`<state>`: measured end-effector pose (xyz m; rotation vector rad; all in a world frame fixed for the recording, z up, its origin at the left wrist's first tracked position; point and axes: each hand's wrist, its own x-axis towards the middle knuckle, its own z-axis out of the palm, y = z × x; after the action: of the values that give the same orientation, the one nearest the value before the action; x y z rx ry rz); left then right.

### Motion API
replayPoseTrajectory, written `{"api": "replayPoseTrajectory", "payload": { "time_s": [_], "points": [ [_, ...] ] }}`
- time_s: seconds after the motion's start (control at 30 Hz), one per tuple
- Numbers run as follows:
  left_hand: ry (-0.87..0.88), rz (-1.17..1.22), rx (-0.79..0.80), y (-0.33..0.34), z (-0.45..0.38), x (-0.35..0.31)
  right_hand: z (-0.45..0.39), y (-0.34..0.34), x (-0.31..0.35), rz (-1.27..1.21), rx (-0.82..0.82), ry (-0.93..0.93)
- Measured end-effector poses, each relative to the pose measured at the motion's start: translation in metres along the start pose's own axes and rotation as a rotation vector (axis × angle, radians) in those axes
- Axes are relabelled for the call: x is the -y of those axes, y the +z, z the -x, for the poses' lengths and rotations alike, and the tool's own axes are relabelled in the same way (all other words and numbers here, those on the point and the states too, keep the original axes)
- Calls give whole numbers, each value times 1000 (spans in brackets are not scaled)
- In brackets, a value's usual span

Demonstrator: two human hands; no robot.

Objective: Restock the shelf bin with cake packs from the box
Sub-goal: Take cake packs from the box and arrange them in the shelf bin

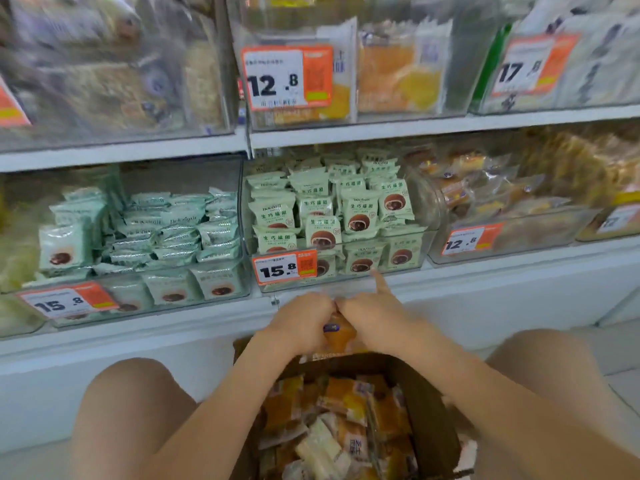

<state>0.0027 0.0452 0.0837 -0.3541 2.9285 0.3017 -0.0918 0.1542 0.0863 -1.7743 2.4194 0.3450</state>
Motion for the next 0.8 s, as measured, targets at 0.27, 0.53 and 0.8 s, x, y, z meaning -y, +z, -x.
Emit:
{"api": "replayPoseTrajectory", "payload": {
  "time_s": [0.27, 0.53, 0.8],
  "points": [
    [115, 210, -859, -158, 5, 6, 36, -149, -81, -501, -479, 97],
    [10, -330, -1080, -255, -80, 33, 23, -349, -152, -81, -763, 101],
    [9, -439, -1382, -247, -96, 39, -38, -370, -172, 77, -240, 163]
  ]
}}
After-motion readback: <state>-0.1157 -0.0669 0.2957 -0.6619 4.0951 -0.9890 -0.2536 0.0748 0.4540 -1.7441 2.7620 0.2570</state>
